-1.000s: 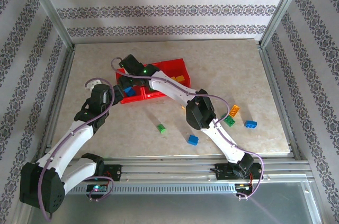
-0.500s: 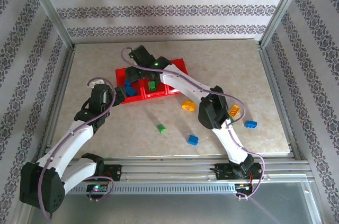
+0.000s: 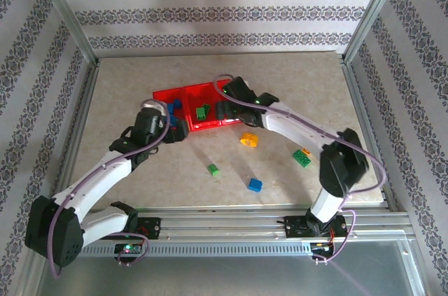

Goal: Sort the legos into containers by color
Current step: Pick up the lego from the middle-left of the table.

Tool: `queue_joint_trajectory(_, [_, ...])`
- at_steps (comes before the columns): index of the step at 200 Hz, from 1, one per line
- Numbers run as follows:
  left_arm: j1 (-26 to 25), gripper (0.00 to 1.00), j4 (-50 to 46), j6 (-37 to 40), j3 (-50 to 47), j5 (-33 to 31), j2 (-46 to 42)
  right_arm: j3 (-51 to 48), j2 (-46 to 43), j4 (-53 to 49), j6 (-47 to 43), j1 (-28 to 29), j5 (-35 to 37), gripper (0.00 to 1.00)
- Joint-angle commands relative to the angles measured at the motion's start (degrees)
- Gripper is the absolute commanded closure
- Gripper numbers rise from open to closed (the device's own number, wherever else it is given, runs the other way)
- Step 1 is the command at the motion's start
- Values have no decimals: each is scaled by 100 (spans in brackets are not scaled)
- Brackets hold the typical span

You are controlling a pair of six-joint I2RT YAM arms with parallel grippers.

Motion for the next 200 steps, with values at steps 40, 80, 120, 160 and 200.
queue_joint_trajectory(40, [-1137, 0, -230, 1611, 160, 1275, 373, -1757, -1921, -385, 987, -533, 864, 2])
queue_joint_trajectory(80, [-1939, 0, -317, 2426, 90, 1045, 750, -2605, -2931, -365, 1388, -905, 977, 2])
queue_joint_trajectory(120, [-2490, 0, -227, 2701, 147, 665, 1414, -2950, -3514, -356, 1483, -1109, 992, 2])
queue_joint_trajectory(160, [-2617, 11, -92, 2496, 176, 236, 1901, -3031, -3577, -409, 1507, -1154, 970, 2])
queue_joint_trajectory(200, [-2617, 18, 226, 2300, 3, -119, 2142, -3050, -3582, -391, 1538, -1171, 931, 2])
